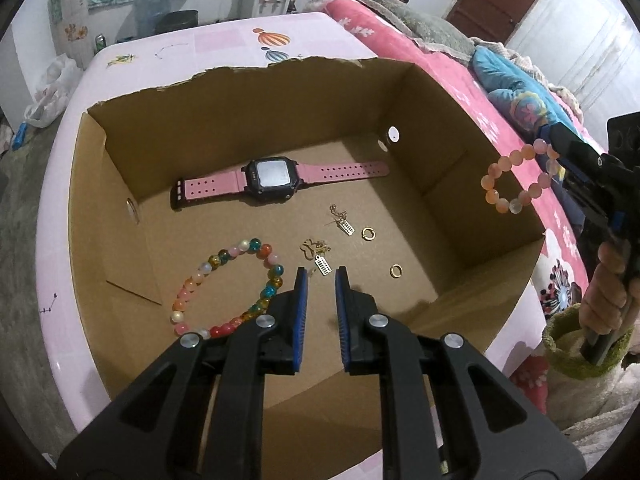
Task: Organize jewelry
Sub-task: 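Open the left tool to drop the charm while the right tool drops the pink bracelet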
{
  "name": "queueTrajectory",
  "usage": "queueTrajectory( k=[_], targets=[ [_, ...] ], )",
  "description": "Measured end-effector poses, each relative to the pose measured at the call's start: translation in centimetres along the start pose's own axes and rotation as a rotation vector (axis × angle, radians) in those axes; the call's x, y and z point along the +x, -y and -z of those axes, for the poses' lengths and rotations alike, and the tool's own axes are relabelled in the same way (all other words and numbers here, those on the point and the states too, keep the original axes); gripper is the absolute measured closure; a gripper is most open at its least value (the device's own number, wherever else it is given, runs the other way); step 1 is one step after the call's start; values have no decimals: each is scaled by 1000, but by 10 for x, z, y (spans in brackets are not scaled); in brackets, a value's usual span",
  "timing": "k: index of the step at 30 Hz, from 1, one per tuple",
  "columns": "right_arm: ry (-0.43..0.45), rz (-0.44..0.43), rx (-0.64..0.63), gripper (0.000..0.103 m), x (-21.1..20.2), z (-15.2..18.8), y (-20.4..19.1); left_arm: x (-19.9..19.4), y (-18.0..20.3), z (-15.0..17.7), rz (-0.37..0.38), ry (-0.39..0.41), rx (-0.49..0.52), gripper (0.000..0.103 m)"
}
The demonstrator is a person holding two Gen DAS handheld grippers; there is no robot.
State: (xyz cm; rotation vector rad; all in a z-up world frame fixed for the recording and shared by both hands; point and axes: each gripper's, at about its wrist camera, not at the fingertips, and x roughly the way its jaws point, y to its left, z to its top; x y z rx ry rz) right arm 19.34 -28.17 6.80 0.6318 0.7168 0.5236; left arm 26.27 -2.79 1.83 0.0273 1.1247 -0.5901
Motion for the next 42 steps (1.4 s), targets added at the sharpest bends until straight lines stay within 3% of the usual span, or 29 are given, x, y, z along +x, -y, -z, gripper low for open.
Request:
queueTrajectory(
  k=[4,7,9,14,15,20,26,31,36,39,40,42],
  targets=[
    [-6,23,-2,93,-2,0,1,-10,-2,2,-15,46,-9,89],
    [-21,45,-3,93,-2,1,2,-30,-3,8,-13,118,-21,75],
    [-37,57,-5,93,2,0,3,-43,-4,13,-27,164,-32,73],
    [-90,84,-28,93,17,-3,1,-76,-12,31,-62,273,-77,58],
    [-104,98,-39,93,22,-6,-1,-81,-14,34,-66,288,-90,51],
    [-112,242,-108,87,30,-14,-6,-100,-31,46,-92,354,-148,37],
    [-24,341,-137,84,6,-17,-12,-101,-48,55,-66,364,-220,29],
    [50,405,-99,56,-22,-15,-4,-91,-59,62,-18,362,-282,19],
    [-66,391,34,50,-9,-7,32,-70,-67,67,81,305,-361,19],
    [-166,330,97,50,8,2,44,-57,-67,68,151,280,-398,18],
    [-182,292,110,48,11,5,45,-57,-65,69,145,287,-402,18],
    [-180,305,80,47,13,10,36,-56,-61,69,126,285,-394,18]
  ],
)
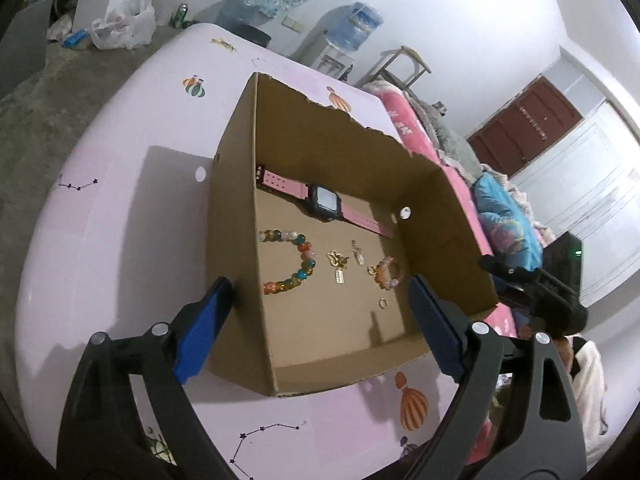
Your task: Organize jewelry
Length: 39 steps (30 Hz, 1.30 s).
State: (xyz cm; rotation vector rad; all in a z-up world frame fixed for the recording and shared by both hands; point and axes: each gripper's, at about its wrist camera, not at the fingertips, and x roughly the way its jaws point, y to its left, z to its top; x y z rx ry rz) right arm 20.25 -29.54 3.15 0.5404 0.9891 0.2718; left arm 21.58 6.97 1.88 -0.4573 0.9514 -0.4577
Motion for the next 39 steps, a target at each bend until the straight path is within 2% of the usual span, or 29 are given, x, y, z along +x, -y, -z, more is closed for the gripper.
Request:
queueTrajectory(
  k=[3,6,12,19,25,27,28,32,36,39],
  targets=[
    [9,49,-31,47,-1,5,-10,-1,2,2,-12,9,-12,18],
    [0,62,-29,47,-5,12,-13,-4,8,8,-42,10,13,18],
    [-7,95,-17,47,-27,41,-15,-16,8,26,-15,-16,-7,18],
    [-2,97,3,46,-53,91,-18,-40,15,63,-40,-30,6,17],
    [45,83,9,44,-64,108,-17,-49,18,76,-48,10,32,17],
    [94,100,-5,42,-76,114,-21,-62,24,81,-79,67,45,16],
    [121,114,-17,37,-83,118,-24,-68,27,84,-98,94,56,16],
    [236,215,-104,27,-113,143,-39,-89,44,98,-214,187,130,11],
    [274,272,-134,19,-124,165,-45,-99,60,118,-315,226,184,9],
    [256,319,-176,14,-121,183,-48,-104,67,133,-356,245,186,8]
  ],
)
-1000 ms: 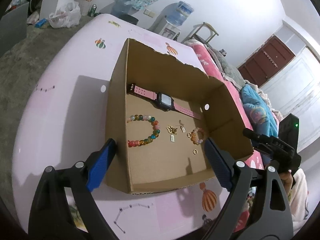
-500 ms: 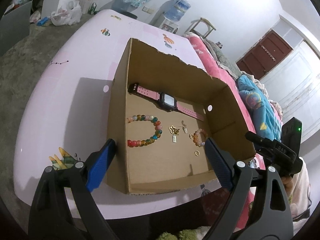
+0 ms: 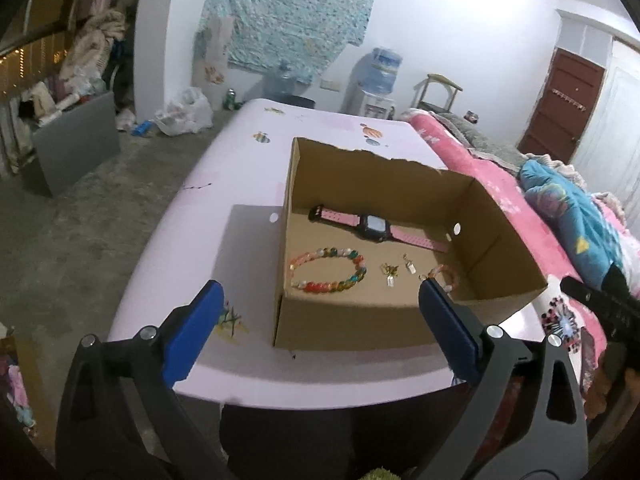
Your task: Organize jewelry
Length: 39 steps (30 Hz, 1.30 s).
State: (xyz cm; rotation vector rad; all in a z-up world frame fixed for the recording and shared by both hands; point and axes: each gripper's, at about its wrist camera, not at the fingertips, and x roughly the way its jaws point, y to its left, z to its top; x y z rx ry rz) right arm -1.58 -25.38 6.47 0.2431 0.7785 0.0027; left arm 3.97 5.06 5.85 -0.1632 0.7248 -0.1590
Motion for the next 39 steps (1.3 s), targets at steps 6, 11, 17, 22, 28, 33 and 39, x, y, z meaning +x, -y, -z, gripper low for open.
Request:
queueTrajectory(
  k=[6,11,17,22,28,33,39],
  targets=[
    [-71,21,-108,11,8,25,-23,-2,8,20,-128,-43,34,8],
    [-51,45,-122,7,9,23,-42,-1,16,19,-211,-45,62,8],
    [-70,79,-96,7,15,17,-53,-1,25,15,-177,-51,55,8],
    [-129,108,-44,7,28,16,-46,4,33,15,-196,-75,74,8],
    [-148,119,-17,7,35,17,-40,11,40,15,-205,-102,89,8],
    [-141,129,-46,7,34,15,-46,12,43,13,-206,-113,86,8],
    [-131,126,-72,7,33,12,-50,14,44,13,-205,-130,76,8]
  ],
)
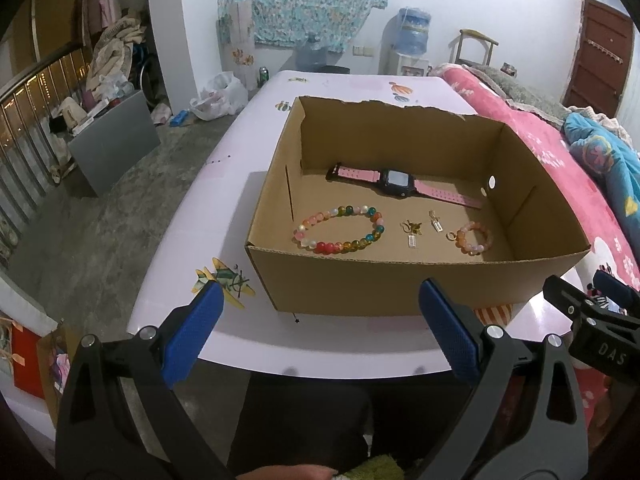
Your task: Organize jewelry
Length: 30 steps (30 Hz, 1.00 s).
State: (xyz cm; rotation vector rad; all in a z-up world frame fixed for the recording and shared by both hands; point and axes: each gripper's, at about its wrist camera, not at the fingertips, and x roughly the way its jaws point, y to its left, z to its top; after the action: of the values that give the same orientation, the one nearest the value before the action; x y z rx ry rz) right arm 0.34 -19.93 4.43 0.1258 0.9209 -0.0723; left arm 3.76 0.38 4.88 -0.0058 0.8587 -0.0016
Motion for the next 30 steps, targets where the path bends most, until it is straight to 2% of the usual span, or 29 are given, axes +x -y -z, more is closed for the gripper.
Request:
queueTrajectory(
  k=[30],
  targets=[
    [-17,-16,-26,7,3,1,-6,8,-1,2,11,-46,2,8]
  ],
)
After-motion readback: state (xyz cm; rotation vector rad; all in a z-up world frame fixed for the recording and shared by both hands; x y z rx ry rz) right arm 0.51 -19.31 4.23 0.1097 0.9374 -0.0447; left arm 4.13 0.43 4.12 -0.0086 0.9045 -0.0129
